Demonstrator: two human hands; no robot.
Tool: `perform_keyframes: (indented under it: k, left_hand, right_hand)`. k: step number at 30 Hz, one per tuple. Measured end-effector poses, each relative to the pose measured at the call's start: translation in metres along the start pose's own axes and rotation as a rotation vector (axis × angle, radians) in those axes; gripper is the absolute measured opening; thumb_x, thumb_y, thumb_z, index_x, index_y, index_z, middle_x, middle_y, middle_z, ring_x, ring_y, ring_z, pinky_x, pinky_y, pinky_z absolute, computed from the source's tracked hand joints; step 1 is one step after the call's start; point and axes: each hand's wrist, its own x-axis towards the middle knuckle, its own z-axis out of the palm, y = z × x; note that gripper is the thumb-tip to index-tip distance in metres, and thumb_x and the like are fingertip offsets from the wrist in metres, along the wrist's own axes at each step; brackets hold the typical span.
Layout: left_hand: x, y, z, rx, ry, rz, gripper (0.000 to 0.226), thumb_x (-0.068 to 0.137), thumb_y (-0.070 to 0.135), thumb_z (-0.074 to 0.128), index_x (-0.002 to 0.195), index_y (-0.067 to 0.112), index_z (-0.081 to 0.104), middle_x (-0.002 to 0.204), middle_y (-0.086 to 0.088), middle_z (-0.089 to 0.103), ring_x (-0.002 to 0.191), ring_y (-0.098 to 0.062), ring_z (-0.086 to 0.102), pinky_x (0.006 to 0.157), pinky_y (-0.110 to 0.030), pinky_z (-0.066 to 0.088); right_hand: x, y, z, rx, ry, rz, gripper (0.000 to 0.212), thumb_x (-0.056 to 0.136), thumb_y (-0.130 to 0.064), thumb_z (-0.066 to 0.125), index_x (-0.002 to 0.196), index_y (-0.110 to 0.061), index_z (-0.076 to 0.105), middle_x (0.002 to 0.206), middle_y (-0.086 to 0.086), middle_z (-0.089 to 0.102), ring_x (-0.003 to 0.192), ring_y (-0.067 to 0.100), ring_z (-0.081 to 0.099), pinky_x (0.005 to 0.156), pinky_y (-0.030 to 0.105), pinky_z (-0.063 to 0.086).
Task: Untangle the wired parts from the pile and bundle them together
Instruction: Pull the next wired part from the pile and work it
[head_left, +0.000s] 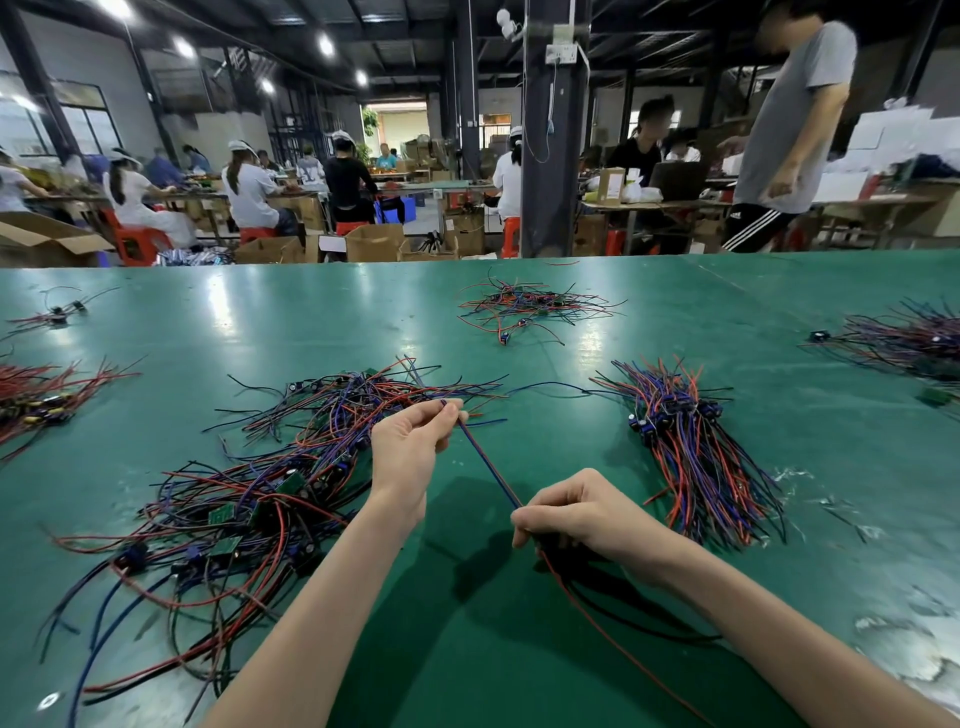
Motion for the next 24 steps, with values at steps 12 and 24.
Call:
perform_keyframes:
  k: [12, 24]
  left_hand:
    - [0.0016, 0.0006, -0.0011, -0.008, -0.002, 0.004, 0.005, 0.081, 0.01, 0.072, 0.076, 0.011, 0.07, 0.07, -0.004, 0.064, 0.053, -0.004, 0.044, 0.055, -0.011, 0.041]
    - [-0.0027, 0.0038, 0.001, -0.09, -0.033, -0.021, 0.014, 0.086, 0.007, 0.065, 0.075, 0.013, 0.072, 0.066, 0.001, 0.07, 0.056, -0.005, 0.047, 0.061, -0.017, 0.042]
  right_hand:
    - [-0.0002, 0.0018, 0.0014, -0.073, -0.004, 0.015, 0.027, 0.088, -0.016, 0.062, 0.064, -0.014, 0.074, 0.051, 0.002, 0.055, 0.045, 0.01, 0.046, 0.045, 0.018, 0.034]
    - [0.0009, 0.0045, 0.0006, -0.096, 0.018, 0.015, 0.027, 0.088, -0.018, 0.062, 0.064, -0.014, 0.074, 0.053, 0.003, 0.056, 0.047, 0.011, 0.047, 0.047, 0.02, 0.036]
